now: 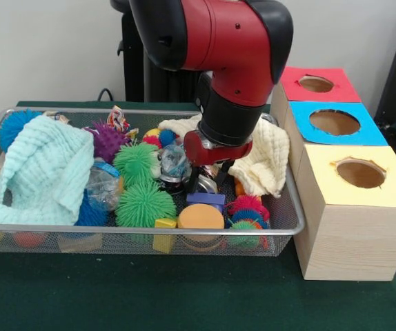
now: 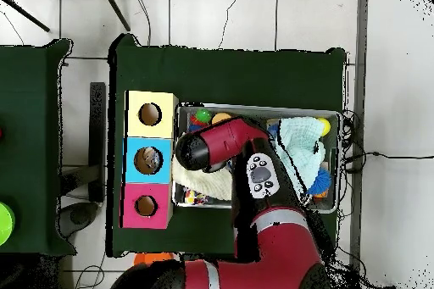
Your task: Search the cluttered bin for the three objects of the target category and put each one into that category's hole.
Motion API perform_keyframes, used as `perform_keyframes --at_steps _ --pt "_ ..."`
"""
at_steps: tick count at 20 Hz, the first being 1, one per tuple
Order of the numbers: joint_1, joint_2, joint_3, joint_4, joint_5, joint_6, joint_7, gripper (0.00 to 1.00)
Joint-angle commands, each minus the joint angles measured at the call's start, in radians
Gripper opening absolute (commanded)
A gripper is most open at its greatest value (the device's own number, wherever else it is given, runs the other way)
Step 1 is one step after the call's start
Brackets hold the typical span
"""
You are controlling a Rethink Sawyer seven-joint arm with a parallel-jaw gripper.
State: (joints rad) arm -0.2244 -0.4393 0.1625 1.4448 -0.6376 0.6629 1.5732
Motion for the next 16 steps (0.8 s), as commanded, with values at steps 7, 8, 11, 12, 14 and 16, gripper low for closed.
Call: perform_keyframes --at_steps 7,8,11,12,14,16 --pt "0.019 -0.003 -0.052 0.067 0.004 0.192 -0.024 1.00" --pt "0.018 -0.006 -0.055 0.071 0.003 0.191 -0.024 1.00" --pt "0.023 -0.014 -0.060 0.074 0.002 0.203 -0.021 1.00" --pt "0.026 -0.018 -0.061 0.076 0.003 0.208 -0.018 1.00" --pt "0.022 -0.014 -0.059 0.065 0.003 0.214 -0.021 1.00" --pt "0.022 -0.017 -0.056 0.067 0.006 0.208 -0.016 1.00"
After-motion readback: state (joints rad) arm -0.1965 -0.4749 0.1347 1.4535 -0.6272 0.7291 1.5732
